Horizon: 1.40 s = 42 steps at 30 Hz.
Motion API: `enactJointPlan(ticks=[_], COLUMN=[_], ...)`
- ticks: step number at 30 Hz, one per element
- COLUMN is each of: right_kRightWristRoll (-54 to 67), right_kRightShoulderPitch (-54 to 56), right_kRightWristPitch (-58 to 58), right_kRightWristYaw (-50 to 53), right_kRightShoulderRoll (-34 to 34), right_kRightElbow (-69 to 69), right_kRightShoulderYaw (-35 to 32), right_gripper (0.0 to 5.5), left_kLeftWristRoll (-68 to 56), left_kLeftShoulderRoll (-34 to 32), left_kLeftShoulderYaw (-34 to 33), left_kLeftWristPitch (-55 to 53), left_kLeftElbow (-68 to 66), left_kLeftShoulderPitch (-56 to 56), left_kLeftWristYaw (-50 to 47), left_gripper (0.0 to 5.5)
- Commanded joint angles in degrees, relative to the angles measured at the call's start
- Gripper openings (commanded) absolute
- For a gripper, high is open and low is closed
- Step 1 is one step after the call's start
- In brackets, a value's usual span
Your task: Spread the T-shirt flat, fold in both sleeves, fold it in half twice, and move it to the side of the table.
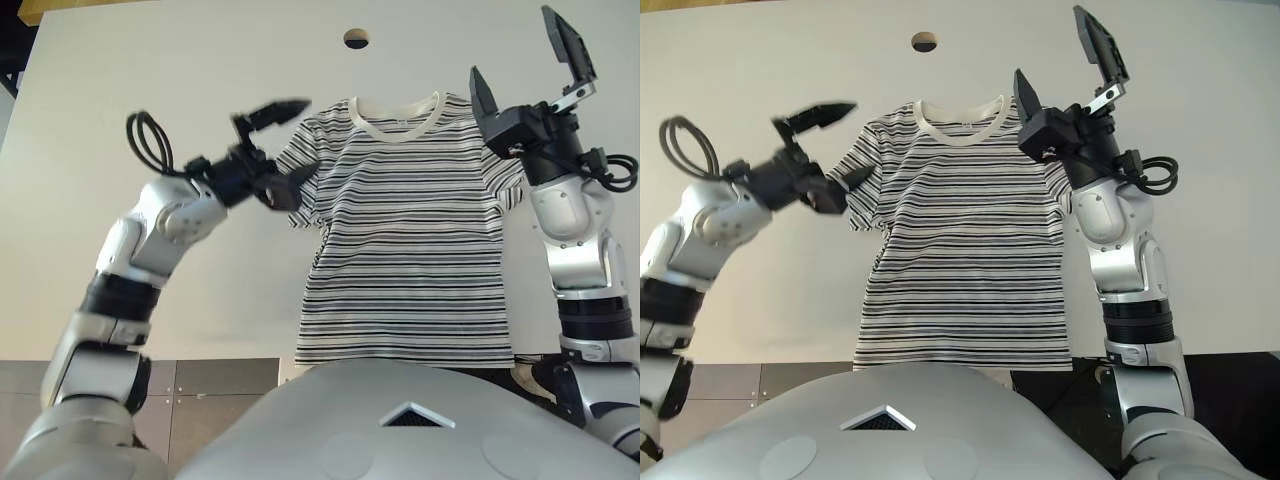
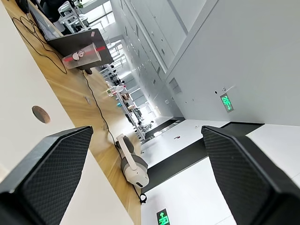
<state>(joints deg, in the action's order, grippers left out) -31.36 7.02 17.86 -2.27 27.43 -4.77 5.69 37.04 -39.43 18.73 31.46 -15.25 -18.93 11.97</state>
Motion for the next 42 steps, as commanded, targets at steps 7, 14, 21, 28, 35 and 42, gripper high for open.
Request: enactJointPlan(ticks=[7, 14, 21, 28, 35, 42], right_kRightWristRoll=[-0.86, 0.33, 1.96, 3.57, 3.68, 1.57], right_kRightShoulderPitch=[0.21, -0.63, -2.85, -4.28, -6.21, -6.60], right_kRightWristPitch=[1.17, 1.02, 1.39, 1.44, 2.63, 5.04], right_kRightWristYaw=[1.26, 1.00, 0.49, 0.55, -0.17, -0.93], right_kRightShoulderRoll=[0.30, 0.71, 0.24, 0.29, 0.51, 1.71], right_kRightElbow=[1.78, 5.66, 5.56, 3.74, 3.27, 3.12], right_kRightShoulderYaw=[-0.16, -0.35, -0.15, -1.51, -1.09, 0.74], right_gripper=[4.29, 4.29, 4.29, 4.29, 4.29, 4.29], left_kLeftWristRoll=[14.05, 16.31, 15.29, 11.35, 5.85, 12.68], left_kLeftShoulderRoll=[6.55, 8.59, 9.26, 6.15, -3.50, -5.07], left_kLeftShoulderYaw=[15.17, 18.69, 19.20, 15.67, 5.96, 14.15], left_kLeftWristPitch=[9.60, 6.34, 2.55, 0.23, -0.69, 1.50], left_kLeftElbow=[-38.19, -49.64, -53.90, -53.07, -31.31, -38.07], left_kLeftShoulderPitch=[-17.13, -23.28, -25.17, -22.66, -10.88, -8.11], left_kLeftWristYaw=[-8.95, -17.49, -22.24, -28.38, -31.30, -22.51], left_gripper=[4.61, 4.61, 4.61, 4.61, 4.61, 4.61])
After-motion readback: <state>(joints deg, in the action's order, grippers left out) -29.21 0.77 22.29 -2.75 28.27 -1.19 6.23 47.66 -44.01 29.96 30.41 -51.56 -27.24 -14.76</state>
